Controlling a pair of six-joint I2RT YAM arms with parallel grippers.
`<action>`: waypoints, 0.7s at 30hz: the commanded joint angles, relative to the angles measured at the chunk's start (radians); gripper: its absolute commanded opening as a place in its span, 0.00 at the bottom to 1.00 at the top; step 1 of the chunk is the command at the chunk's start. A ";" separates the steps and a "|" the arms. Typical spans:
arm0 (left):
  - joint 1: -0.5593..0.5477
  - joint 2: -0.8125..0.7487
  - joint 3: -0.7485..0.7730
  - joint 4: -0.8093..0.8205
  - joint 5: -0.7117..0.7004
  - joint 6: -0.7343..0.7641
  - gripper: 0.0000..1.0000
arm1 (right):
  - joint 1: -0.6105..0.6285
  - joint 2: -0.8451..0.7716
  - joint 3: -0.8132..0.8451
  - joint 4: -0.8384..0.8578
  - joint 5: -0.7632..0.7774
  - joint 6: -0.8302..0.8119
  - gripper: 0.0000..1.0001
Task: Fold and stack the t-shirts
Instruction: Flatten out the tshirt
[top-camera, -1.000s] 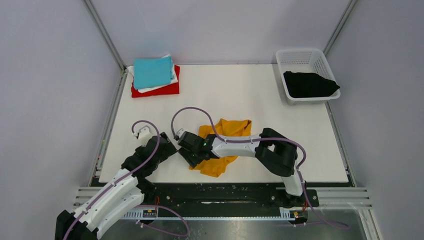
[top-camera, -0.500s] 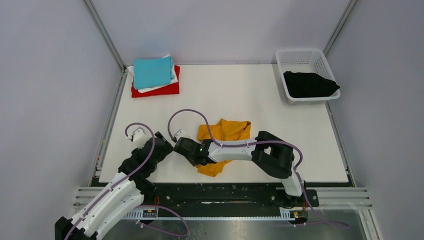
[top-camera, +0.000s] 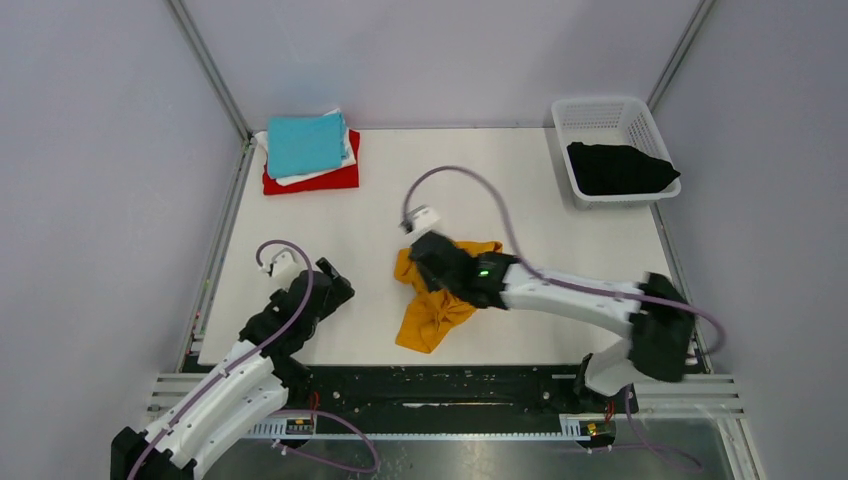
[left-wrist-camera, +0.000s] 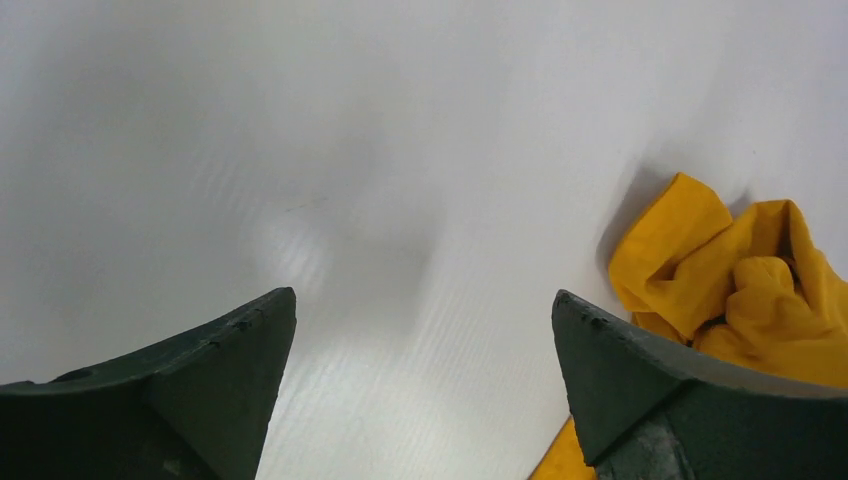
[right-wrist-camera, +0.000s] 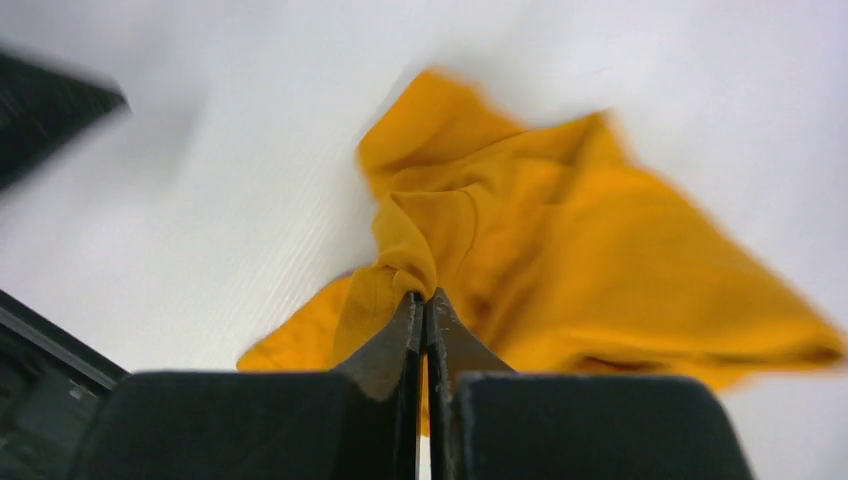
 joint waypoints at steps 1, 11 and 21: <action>-0.001 0.092 0.060 0.186 0.099 0.066 0.99 | -0.145 -0.352 -0.175 0.062 0.040 0.063 0.00; -0.003 0.653 0.255 0.496 0.420 0.193 0.99 | -0.584 -0.854 -0.523 -0.056 0.143 0.142 0.00; -0.008 1.146 0.516 0.594 0.626 0.250 0.80 | -0.841 -0.780 -0.544 -0.032 0.001 0.146 0.00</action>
